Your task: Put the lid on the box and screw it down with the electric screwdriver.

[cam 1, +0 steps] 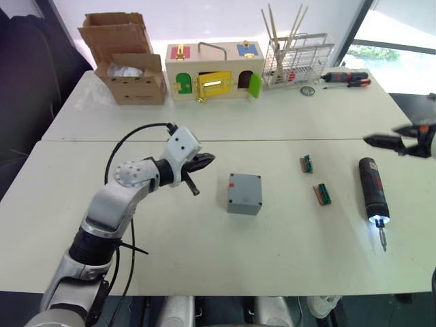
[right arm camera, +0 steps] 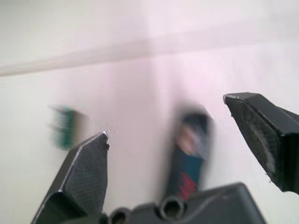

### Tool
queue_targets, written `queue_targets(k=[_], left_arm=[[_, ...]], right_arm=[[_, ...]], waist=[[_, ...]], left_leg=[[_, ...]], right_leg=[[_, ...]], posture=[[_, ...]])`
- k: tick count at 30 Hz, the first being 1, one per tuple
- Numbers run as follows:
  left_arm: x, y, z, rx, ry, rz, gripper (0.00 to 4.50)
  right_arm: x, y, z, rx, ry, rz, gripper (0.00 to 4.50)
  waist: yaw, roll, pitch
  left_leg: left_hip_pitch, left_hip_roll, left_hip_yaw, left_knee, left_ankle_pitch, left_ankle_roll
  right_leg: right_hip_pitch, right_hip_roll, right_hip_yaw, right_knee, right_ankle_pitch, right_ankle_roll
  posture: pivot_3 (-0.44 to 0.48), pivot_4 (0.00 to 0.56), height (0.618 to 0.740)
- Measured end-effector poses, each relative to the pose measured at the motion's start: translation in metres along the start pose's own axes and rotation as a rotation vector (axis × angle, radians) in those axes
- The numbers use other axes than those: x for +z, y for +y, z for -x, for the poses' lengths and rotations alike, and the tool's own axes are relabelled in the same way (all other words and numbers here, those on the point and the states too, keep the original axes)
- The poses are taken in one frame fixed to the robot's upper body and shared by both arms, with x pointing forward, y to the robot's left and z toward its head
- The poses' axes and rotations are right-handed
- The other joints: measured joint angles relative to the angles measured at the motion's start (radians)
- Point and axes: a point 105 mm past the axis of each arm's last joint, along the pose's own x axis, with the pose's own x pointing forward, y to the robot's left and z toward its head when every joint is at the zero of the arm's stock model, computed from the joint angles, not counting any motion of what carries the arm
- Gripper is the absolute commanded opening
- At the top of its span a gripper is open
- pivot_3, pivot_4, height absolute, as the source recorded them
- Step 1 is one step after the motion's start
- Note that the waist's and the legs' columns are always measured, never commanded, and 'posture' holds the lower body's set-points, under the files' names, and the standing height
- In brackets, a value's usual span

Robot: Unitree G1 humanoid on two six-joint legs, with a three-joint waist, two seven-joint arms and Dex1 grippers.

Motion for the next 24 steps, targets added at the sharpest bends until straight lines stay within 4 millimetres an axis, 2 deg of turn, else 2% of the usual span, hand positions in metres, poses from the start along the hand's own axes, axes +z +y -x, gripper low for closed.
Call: queue_targets(k=[1,2,3,6,7,8,10,13,15,17,21,24], left_arm=[[-0.007,-0.001,0.004,-0.015,0.034,-0.002,0.00],[-0.014,-0.005,0.005,-0.046,0.064,-0.004,0.00],[-0.022,-0.012,0.006,-0.090,0.100,-0.008,0.00],[-0.035,-0.026,0.002,-0.174,0.150,-0.005,0.00],[-0.038,-0.028,0.000,-0.188,0.160,-0.001,0.00],[-0.040,-0.030,-0.003,-0.205,0.167,-0.001,0.00],[-0.044,-0.036,-0.011,-0.246,0.175,-0.007,0.00],[-0.048,-0.041,-0.028,-0.291,0.163,0.012,0.00],[-0.044,-0.044,-0.044,-0.325,0.135,0.036,0.00],[-0.039,-0.046,-0.051,-0.372,0.120,0.012,0.00],[-0.041,-0.043,-0.061,-0.403,0.124,-0.015,0.00],[-0.043,-0.044,-0.070,-0.415,0.121,-0.006,0.00]], right_arm=[[0.004,0.026,-0.003,0.111,-0.029,0.056,4.49],[-0.001,0.054,-0.006,0.213,-0.029,0.104,4.49],[-0.018,0.085,-0.010,0.323,0.017,0.153,4.49],[-0.077,0.155,-0.019,0.576,0.147,0.175,4.49],[-0.085,0.168,-0.019,0.619,0.158,0.172,4.49],[-0.089,0.175,-0.020,0.633,0.153,0.174,4.49],[-0.092,0.186,-0.024,0.641,0.130,0.186,4.49],[-0.095,0.192,-0.035,0.609,0.097,0.186,4.49],[-0.098,0.201,-0.043,0.608,0.076,0.164,4.49],[-0.101,0.206,-0.047,0.611,0.077,0.153,4.49],[-0.105,0.213,-0.048,0.608,0.100,0.139,4.49],[-0.107,0.225,-0.041,0.639,0.115,0.133,4.49]], waist=[[0.001,-0.002,0.000],[0.003,-0.004,-0.001],[0.011,-0.004,-0.001],[0.031,-0.004,0.000],[0.031,-0.004,0.000],[0.030,-0.004,0.000],[0.027,-0.005,-0.001],[0.030,-0.005,-0.001],[0.030,-0.006,-0.001],[0.027,-0.006,-0.001],[0.026,-0.006,-0.001],[0.031,-0.006,0.000]], left_leg=[[0.000,0.001,0.000,0.000,0.000,0.000],[0.000,0.002,0.000,0.000,0.000,-0.001],[-0.001,0.002,-0.001,0.000,0.001,-0.002],[-0.001,0.000,-0.001,0.004,0.001,-0.002],[-0.001,0.000,-0.002,0.006,0.000,-0.001],[-0.001,-0.001,-0.001,0.006,-0.003,0.005],[0.000,-0.001,-0.001,0.009,-0.004,0.007],[-0.001,-0.001,-0.002,0.008,-0.002,0.004],[-0.002,-0.003,-0.002,0.008,0.000,0.002],[-0.001,-0.003,-0.001,0.006,0.000,0.002],[-0.001,-0.002,-0.001,0.006,-0.002,0.005],[-0.001,-0.002,-0.004,0.006,-0.002,0.005]], right_leg=[[0.001,0.001,-0.002,0.000,0.000,0.000],[0.001,0.001,-0.004,-0.001,0.000,0.000],[0.002,0.000,-0.005,-0.001,0.000,0.000],[0.003,-0.003,-0.005,0.000,0.000,-0.001],[0.004,-0.004,-0.004,-0.001,0.000,-0.002],[0.004,-0.005,-0.002,-0.001,0.000,-0.005],[0.005,-0.005,-0.002,-0.002,0.000,-0.006],[0.004,-0.005,-0.002,0.000,0.001,-0.003],[0.003,-0.003,-0.003,0.000,0.002,-0.002],[0.003,-0.003,-0.003,0.000,0.002,-0.002],[0.002,-0.002,-0.003,0.002,0.002,-0.002],[0.003,-0.002,-0.004,0.002,0.002,-0.002]], posture=[[0.000,0.150,0.728],[0.000,0.150,0.728],[0.000,0.150,0.728],[0.000,0.150,0.728],[0.000,0.150,0.728],[0.000,0.150,0.728],[0.000,0.150,0.728],[0.000,0.150,0.728],[0.000,0.150,0.728],[0.000,0.150,0.728],[0.000,0.150,0.728],[0.000,0.150,0.728]])
